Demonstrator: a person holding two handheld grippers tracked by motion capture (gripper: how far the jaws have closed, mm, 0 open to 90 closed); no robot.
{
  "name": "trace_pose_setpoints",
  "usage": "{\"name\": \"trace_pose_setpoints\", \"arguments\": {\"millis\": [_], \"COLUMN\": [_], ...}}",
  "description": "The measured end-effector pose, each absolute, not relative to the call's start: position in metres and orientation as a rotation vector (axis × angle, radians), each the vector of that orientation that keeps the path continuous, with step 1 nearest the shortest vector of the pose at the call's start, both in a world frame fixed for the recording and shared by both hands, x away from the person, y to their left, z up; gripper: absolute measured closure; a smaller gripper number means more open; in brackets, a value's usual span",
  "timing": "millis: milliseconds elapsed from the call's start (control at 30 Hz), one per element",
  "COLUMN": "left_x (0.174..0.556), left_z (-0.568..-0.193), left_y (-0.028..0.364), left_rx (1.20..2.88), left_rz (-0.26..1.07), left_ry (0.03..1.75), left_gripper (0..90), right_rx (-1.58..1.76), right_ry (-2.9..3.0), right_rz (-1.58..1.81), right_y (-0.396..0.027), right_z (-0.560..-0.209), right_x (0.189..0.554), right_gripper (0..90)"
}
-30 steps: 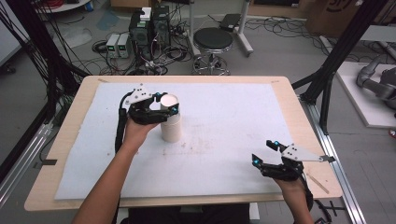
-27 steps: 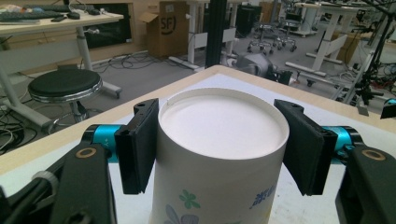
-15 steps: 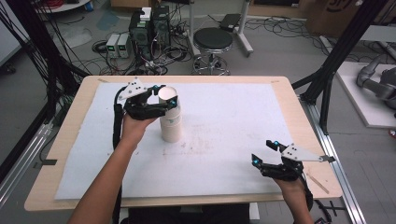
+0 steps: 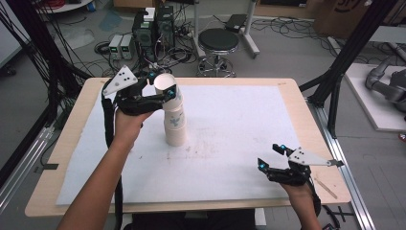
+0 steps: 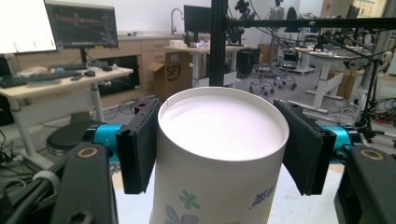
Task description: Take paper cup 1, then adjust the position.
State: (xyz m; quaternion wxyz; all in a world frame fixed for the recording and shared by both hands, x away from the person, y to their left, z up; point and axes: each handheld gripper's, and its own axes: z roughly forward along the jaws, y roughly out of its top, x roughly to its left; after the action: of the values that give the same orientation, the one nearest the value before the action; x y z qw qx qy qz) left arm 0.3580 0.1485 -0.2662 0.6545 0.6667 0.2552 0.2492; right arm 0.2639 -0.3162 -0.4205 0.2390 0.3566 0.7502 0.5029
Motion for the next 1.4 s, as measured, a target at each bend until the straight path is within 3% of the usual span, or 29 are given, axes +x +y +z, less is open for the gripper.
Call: {"name": "trace_pose_setpoints", "arguments": {"millis": [233, 533, 1400], "left_x": [0.344, 0.325, 0.281], "left_z": [-0.251, -0.25, -0.313], "left_y": [0.155, 0.168, 0.161], "left_rx": [1.502, 1.486, 1.564], "left_rz": [0.619, 0.573, 0.407], "left_ry": [0.575, 0.574, 0.473], "left_gripper": [34.9, 35.0, 35.1], "right_rx": [0.98, 0.97, 0.94], "right_ry": [2.058, 2.071, 2.096], "right_rz": [1.38, 1.381, 1.425], "right_y": [-0.314, -0.311, -0.297], "right_z": [-0.42, -0.421, -0.416], "right_x": [0.264, 0.266, 0.27], "right_gripper": [20.6, 20.6, 20.6]}}
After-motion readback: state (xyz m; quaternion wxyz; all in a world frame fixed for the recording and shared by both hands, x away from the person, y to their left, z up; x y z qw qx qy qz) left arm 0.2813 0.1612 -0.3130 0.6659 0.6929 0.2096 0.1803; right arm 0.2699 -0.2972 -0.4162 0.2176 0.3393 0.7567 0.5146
